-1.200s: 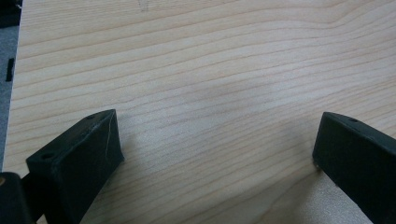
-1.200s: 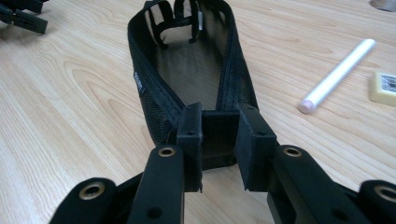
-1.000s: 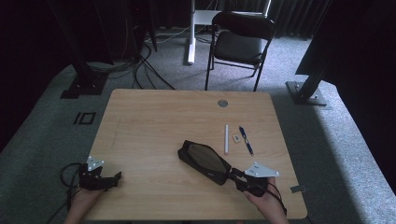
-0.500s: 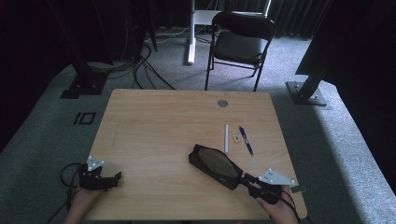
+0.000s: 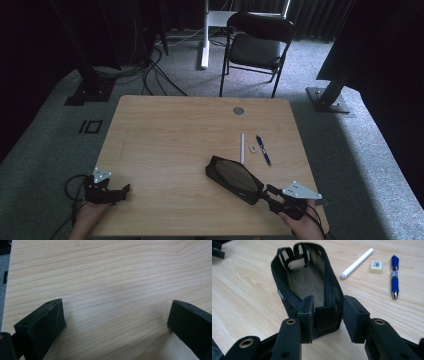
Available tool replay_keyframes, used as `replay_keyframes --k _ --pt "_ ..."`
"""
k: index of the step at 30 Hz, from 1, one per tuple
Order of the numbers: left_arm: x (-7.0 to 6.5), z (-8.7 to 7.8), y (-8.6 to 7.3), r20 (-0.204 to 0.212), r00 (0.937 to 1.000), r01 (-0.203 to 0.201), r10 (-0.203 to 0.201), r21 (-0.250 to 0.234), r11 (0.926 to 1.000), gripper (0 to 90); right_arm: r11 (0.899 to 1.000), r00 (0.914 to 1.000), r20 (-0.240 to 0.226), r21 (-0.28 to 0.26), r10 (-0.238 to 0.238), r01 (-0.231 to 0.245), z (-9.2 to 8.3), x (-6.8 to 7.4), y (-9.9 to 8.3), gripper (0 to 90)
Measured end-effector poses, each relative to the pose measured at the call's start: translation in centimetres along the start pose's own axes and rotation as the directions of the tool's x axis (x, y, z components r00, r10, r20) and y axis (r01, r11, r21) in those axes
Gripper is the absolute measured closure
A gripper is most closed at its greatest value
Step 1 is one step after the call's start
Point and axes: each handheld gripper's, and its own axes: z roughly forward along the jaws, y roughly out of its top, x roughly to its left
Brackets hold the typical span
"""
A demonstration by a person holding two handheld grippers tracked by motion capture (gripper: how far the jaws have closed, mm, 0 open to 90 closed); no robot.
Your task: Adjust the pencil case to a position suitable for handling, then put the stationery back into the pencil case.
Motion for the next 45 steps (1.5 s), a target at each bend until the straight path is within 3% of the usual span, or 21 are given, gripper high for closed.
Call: replay_keyframes --k 14,30,37,45 --pt "0.0 0.0 0.0 0.000 1.0000 0.000 0.000 0.000 1.0000 1.4 0.999 0.9990 -0.027 -0.036 -0.037 0.036 0.0 0.6 1.4 47.6" --pt "0.0 0.0 0.0 0.000 1.0000 0.000 0.000 0.000 1.0000 1.4 0.992 0.9979 0.037 -0.113 -0.053 0.057 0.5 -0.4 4.6 43.1" --pt "0.0 0.0 0.0 0.000 1.0000 0.000 0.000 0.000 1.0000 1.4 0.990 0.9961 0.082 -0.131 -0.033 0.044 1.0 -1.8 5.9 40.9" --pt "0.0 0.0 0.0 0.000 1.0000 0.000 0.000 0.000 1.0000 1.4 0.991 0.9922 0.125 -0.133 0.004 0.013 2.7 -3.1 6.6 36.8"
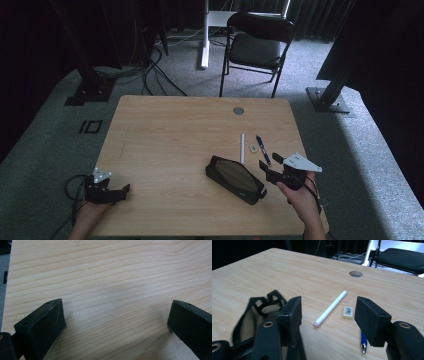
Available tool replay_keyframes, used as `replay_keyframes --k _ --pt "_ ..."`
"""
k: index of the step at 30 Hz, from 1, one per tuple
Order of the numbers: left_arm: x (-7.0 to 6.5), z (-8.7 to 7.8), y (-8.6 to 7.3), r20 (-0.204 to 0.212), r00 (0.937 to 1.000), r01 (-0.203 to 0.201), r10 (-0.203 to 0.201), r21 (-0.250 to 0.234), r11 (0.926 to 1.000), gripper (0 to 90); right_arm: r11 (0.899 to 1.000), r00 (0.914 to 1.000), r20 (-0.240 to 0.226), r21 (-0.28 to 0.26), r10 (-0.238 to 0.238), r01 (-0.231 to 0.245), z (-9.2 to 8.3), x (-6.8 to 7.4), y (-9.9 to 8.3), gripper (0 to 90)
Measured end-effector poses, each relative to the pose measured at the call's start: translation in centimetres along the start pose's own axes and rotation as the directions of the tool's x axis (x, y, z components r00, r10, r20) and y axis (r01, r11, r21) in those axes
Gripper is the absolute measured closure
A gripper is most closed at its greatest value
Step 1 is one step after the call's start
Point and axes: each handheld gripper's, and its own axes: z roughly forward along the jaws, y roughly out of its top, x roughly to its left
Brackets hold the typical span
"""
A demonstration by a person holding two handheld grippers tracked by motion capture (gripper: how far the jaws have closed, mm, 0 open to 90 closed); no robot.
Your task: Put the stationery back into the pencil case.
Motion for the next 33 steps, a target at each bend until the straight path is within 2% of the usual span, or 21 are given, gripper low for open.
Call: replay_keyframes --k 3,5,9,15,18,33 --pt "0.0 0.0 0.0 0.000 1.0000 0.000 0.000 0.000 1.0000 1.4 1.000 0.9995 0.030 0.012 0.006 -0.006 0.7 -0.5 0.0 36.3" --pt "0.0 0.0 0.0 0.000 1.0000 0.000 0.000 0.000 1.0000 1.4 1.000 0.9983 0.058 0.029 -0.010 0.008 1.2 -0.8 0.0 36.5" --pt "0.0 0.0 0.0 0.000 1.0000 0.000 0.000 0.000 1.0000 1.4 0.999 0.9956 0.094 0.040 0.003 -0.006 2.3 -1.6 -0.1 37.0" --pt "0.0 0.0 0.0 0.000 1.0000 0.001 -0.001 -0.001 1.0000 1.4 0.997 0.9935 0.112 0.077 0.017 -0.026 3.7 -2.7 -0.4 39.2" --pt "0.0 0.0 0.0 0.000 1.0000 0.001 -0.001 0.000 1.0000 1.4 0.994 0.9927 0.121 0.107 0.003 -0.016 4.4 -3.3 -0.5 40.4" --pt "0.0 0.0 0.0 0.000 1.0000 0.001 -0.001 0.000 1.0000 1.4 0.986 0.9884 0.149 0.161 0.030 -0.054 7.4 -5.2 -1.1 43.5"
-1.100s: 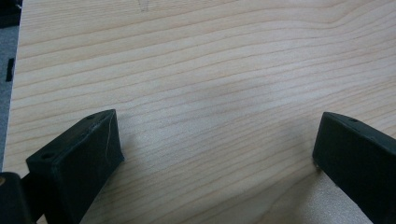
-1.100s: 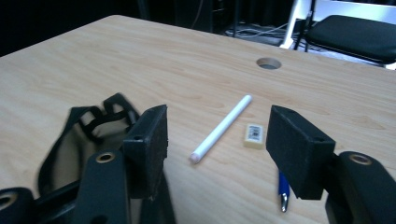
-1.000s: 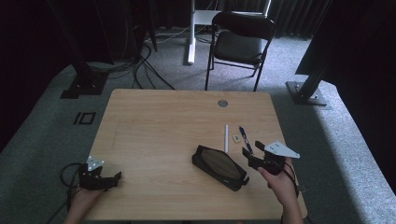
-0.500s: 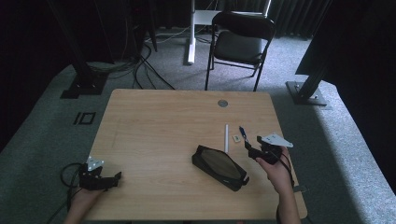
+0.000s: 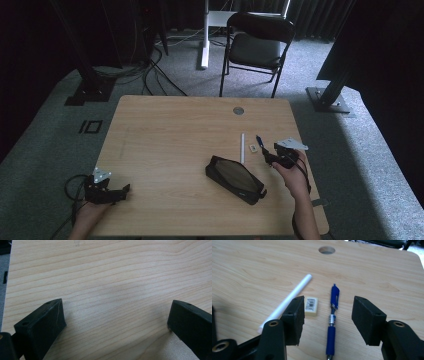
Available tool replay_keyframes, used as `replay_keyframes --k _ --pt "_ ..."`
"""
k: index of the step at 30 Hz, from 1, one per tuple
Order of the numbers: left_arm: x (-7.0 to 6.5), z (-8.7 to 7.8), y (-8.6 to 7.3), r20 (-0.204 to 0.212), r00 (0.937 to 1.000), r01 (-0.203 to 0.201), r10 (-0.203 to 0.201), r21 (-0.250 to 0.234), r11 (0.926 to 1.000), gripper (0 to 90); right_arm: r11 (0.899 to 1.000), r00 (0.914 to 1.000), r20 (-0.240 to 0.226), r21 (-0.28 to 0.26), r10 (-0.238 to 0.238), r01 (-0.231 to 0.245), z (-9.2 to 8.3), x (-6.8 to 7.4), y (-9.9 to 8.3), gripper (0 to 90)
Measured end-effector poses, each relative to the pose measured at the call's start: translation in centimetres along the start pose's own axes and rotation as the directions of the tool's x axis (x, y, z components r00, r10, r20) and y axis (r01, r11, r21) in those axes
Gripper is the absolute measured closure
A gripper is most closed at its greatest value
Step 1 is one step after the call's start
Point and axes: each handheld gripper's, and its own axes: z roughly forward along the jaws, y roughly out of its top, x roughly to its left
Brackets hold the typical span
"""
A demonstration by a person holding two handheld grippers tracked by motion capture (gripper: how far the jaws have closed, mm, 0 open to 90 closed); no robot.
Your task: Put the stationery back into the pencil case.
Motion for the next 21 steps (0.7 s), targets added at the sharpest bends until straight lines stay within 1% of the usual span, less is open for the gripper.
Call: replay_keyframes --k 3,5,8,10,15,18,19,21 --pt "0.0 0.0 0.0 0.000 1.0000 0.000 0.000 0.000 1.0000 1.4 1.000 0.9999 0.011 0.020 0.004 -0.004 0.8 -0.4 -0.1 44.6" --pt "0.0 0.0 0.0 0.000 1.0000 0.000 0.000 0.000 1.0000 1.4 0.999 0.9999 0.014 0.035 -0.007 0.006 1.2 -0.5 -0.2 50.0" --pt "0.0 0.0 0.0 0.000 1.0000 0.000 0.000 0.000 1.0000 1.4 0.999 0.9994 0.032 0.048 -0.015 0.014 1.8 -0.9 -0.2 50.0" --pt "0.0 0.0 0.0 0.000 1.0000 0.000 0.000 0.000 1.0000 1.4 0.999 0.9995 0.031 0.049 -0.005 0.003 2.1 -1.0 -0.1 50.1" --pt "0.0 0.0 0.0 0.000 1.0000 0.000 0.000 0.000 1.0000 1.4 0.998 0.9998 0.019 0.058 0.006 -0.007 2.8 -1.0 0.0 50.1" --pt "0.0 0.0 0.0 0.000 1.0000 0.000 0.000 0.000 1.0000 1.4 0.998 0.9997 0.020 0.065 0.010 -0.012 3.1 -1.0 0.0 50.1" --pt "0.0 0.0 0.0 0.000 1.0000 0.000 0.000 0.000 1.0000 1.4 0.997 0.9995 0.015 0.070 0.028 -0.029 3.5 -1.0 -0.1 51.4" --pt "0.0 0.0 0.0 0.000 1.0000 0.000 0.000 0.000 1.0000 1.4 0.996 0.9995 0.019 0.081 0.025 -0.026 3.7 -0.9 -0.1 53.0"
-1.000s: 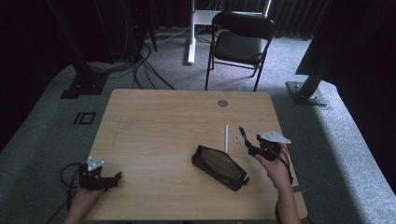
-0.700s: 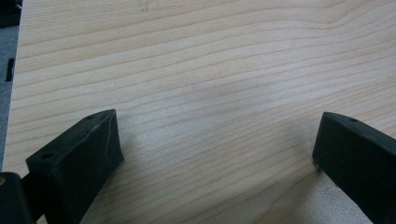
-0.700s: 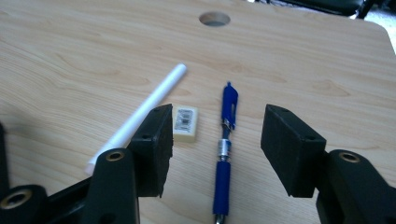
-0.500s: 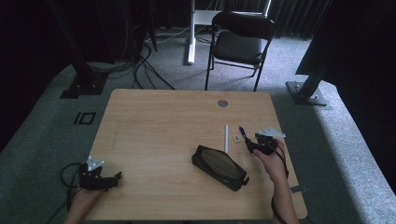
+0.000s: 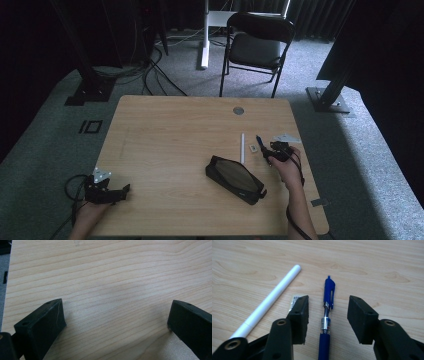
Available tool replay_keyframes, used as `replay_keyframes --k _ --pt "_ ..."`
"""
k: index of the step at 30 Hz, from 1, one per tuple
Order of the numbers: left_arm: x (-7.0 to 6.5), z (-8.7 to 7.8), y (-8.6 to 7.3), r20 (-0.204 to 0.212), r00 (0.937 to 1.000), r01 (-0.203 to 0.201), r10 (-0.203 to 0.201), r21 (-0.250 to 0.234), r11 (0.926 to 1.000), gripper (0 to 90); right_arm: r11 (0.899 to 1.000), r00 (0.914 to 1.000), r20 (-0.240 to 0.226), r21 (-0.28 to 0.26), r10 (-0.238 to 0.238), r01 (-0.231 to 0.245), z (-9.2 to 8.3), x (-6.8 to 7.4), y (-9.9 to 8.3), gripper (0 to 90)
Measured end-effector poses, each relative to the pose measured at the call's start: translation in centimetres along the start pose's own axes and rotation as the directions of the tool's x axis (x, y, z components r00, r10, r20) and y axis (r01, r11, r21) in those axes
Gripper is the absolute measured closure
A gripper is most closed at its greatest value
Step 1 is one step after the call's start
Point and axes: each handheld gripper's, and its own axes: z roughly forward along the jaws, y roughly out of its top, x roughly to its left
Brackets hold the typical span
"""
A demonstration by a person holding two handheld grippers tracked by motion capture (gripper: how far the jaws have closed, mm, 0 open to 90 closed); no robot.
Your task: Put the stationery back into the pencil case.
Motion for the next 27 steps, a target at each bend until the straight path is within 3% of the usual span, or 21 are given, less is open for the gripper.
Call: replay_keyframes --k 11,14,27 --pt "0.0 0.0 0.0 0.000 1.0000 0.000 0.000 0.000 1.0000 1.4 0.999 0.9999 0.012 0.035 0.006 -0.007 1.4 0.2 -0.5 57.5" --pt "0.0 0.0 0.0 0.000 1.0000 0.000 0.000 0.000 1.0000 1.4 0.999 0.9994 0.032 0.045 -0.016 0.014 1.7 0.1 -0.6 61.7" --pt "0.0 0.0 0.0 0.000 1.0000 0.000 0.000 0.000 1.0000 1.4 0.997 0.9993 0.037 0.077 0.008 -0.010 2.4 0.0 -0.8 67.7"
